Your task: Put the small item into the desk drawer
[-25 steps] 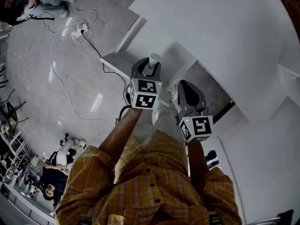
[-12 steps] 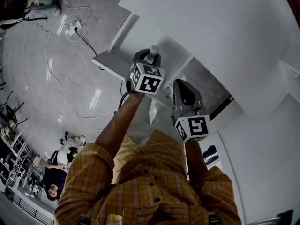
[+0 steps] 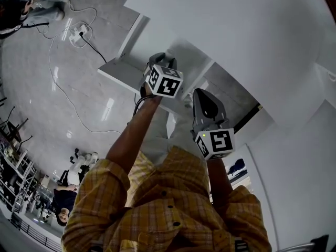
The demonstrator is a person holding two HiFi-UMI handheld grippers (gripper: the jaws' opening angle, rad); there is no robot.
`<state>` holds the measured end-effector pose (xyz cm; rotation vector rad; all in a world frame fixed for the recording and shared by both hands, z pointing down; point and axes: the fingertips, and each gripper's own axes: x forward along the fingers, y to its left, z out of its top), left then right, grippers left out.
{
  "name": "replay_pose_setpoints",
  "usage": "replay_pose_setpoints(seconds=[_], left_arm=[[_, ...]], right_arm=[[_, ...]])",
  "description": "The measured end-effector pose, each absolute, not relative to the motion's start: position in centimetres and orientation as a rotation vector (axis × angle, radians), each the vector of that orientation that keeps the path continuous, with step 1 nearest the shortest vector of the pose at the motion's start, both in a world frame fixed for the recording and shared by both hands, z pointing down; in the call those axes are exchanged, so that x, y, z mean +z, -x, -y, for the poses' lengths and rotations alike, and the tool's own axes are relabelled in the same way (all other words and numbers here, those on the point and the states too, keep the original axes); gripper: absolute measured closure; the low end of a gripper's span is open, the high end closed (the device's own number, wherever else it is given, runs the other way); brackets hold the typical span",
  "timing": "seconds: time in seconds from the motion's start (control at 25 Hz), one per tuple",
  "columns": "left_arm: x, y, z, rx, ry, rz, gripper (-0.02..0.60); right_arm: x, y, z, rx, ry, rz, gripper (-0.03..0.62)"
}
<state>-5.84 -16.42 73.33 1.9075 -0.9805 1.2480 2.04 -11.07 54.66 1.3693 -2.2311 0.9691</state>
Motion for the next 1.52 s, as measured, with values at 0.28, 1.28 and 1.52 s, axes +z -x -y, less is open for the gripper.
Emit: replay_pose_setpoints(seconds=[0.28, 1.28, 1.52], left_arm=[[75.3, 5.7, 15.9, 1.290, -1.888, 0.938, 0.414], [80.5, 5.6, 15.3, 1.377, -1.813, 0.851, 0.410], [80.4, 5.5, 15.7, 1.353, -1.812, 0.859, 0.382]], right_arm=[[55.5, -2.1, 10.6, 0.978, -1.374, 2.216, 0.598], [56.2, -2.4, 10.0, 0.992, -1.388, 2.189, 0.597], [55.7, -2.3, 10.2, 1.020, -1.400, 2.202, 0.597]])
